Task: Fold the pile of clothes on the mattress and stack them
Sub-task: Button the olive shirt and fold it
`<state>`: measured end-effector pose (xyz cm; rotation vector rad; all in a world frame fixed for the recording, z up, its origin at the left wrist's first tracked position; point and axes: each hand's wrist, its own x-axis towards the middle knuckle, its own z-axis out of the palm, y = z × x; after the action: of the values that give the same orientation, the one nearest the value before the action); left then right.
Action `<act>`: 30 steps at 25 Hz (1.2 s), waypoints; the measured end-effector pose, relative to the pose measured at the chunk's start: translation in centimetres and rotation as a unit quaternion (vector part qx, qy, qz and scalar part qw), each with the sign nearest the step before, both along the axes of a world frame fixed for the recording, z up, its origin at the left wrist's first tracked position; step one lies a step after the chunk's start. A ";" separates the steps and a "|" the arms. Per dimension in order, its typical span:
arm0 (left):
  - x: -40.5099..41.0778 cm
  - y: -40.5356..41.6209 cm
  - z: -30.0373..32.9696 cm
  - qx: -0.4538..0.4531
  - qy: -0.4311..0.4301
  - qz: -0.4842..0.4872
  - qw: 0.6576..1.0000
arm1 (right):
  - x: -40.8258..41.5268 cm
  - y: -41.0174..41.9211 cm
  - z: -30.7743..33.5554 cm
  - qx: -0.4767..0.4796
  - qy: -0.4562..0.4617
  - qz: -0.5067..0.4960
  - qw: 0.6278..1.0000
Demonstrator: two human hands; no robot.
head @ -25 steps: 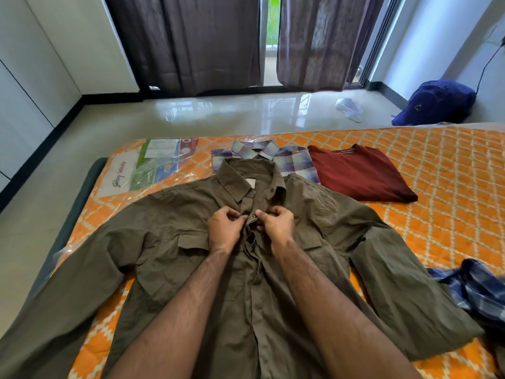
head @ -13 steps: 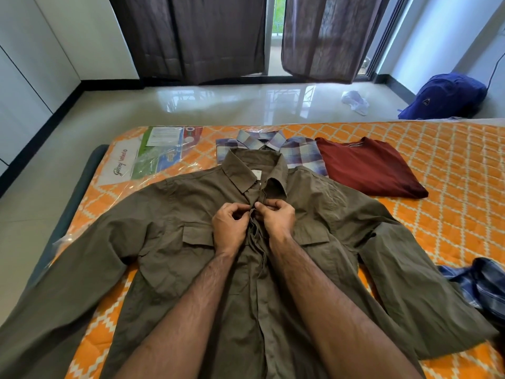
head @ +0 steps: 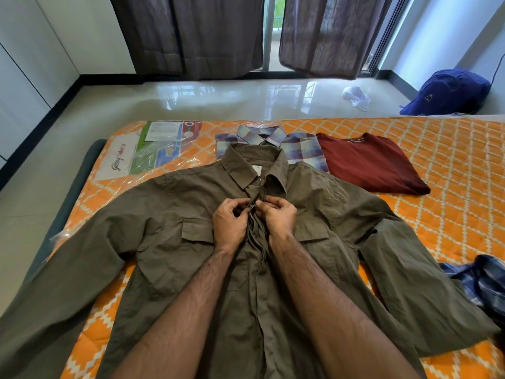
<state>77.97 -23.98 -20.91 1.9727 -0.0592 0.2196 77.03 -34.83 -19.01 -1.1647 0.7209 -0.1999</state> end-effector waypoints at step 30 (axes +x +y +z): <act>7.9 0.6 6.5 0.373 -0.182 -0.140 0.899 | 3.5 -8.1 6.4 -0.628 -0.159 0.169 0.743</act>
<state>85.85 -23.39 -14.40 2.6199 -0.7667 0.4191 80.51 -42.91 -12.66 -2.4483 -0.0630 -0.6147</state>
